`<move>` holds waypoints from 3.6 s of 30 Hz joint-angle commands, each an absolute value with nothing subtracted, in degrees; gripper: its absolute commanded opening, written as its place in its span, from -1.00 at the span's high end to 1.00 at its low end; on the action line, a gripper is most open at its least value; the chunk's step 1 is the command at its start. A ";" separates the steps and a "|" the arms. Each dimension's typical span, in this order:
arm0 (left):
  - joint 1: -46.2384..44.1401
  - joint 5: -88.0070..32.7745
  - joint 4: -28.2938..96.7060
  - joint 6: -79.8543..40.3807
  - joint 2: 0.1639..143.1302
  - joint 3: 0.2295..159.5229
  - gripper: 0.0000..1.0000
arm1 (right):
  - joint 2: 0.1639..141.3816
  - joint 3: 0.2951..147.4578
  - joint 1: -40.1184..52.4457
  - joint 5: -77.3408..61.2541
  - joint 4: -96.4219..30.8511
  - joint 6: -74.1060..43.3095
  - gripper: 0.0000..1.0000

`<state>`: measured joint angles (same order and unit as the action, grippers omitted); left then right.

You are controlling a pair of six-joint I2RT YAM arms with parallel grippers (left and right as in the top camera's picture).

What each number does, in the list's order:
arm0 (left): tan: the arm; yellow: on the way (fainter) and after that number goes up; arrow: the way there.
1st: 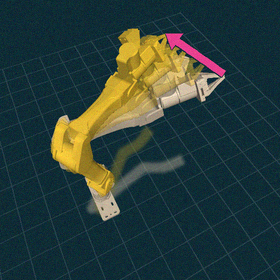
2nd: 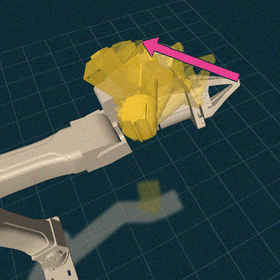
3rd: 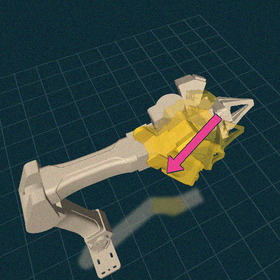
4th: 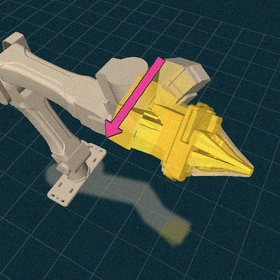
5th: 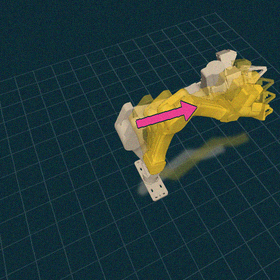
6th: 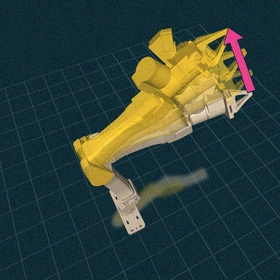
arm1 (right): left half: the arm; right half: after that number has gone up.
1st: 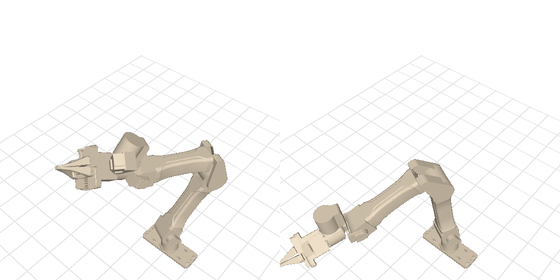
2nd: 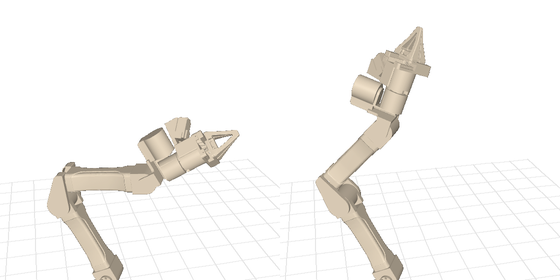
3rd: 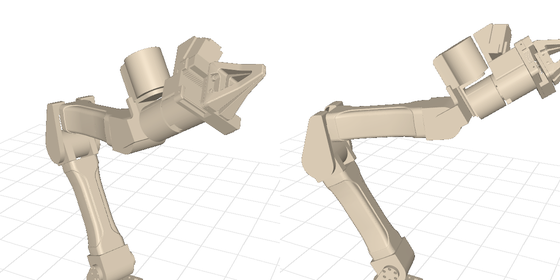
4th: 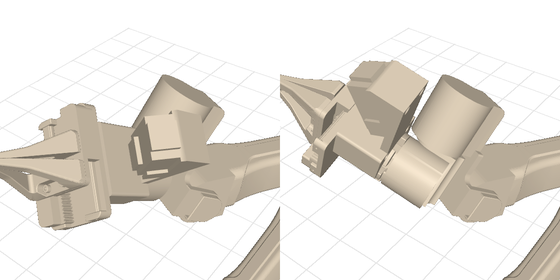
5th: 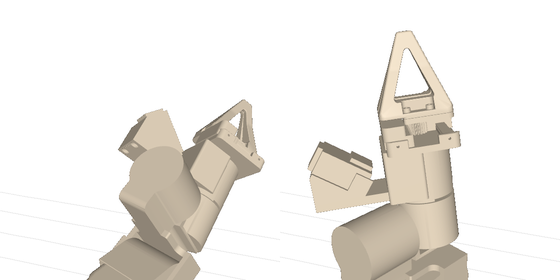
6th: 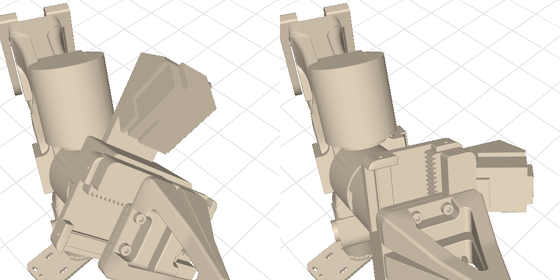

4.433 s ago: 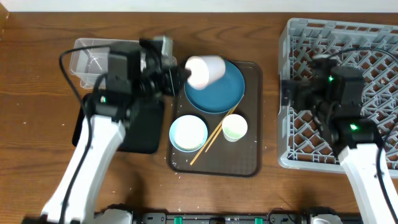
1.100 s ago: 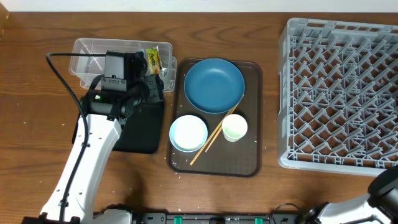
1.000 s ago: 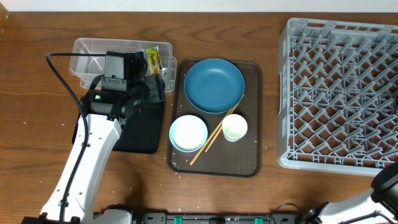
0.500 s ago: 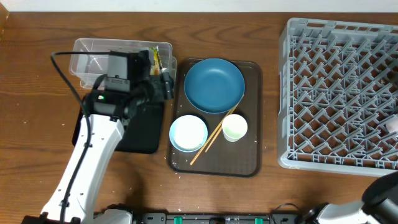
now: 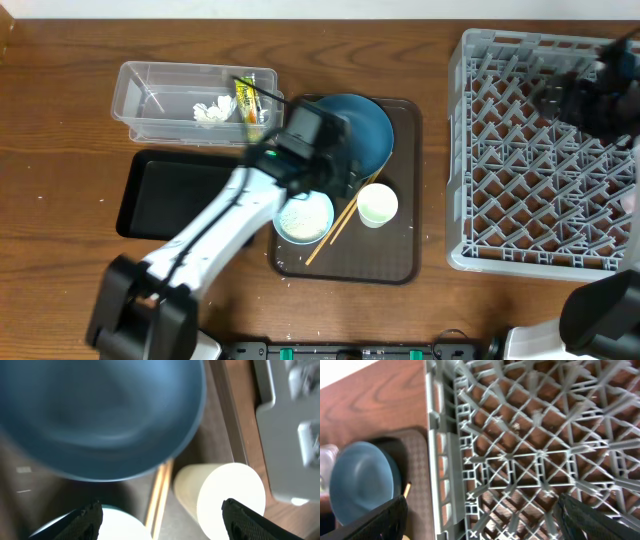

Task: Sort waste into correct bins and load items into the dishwasher rack
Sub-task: 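Grasp the white cup on the tray with the left gripper, then hand the white cup from the left gripper to the right gripper, then place the white cup upside down in the rack with the right gripper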

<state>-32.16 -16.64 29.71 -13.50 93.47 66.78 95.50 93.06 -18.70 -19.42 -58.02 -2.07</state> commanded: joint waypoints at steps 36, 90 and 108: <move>-10.26 -73.93 9.67 -31.53 97.45 68.01 0.77 | 96.23 78.46 2.42 -64.99 -47.72 29.67 -0.99; -10.50 -55.05 14.92 -21.89 96.77 68.01 -0.72 | 92.84 84.09 -6.24 -37.17 -49.93 10.66 0.81; -8.10 -10.90 34.96 -14.17 76.36 68.01 -0.82 | 93.93 96.05 -24.27 4.93 -70.06 -1.96 0.92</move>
<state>-8.34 -15.57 34.65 -15.53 76.58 67.48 93.32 93.67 -21.47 0.10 -68.99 0.16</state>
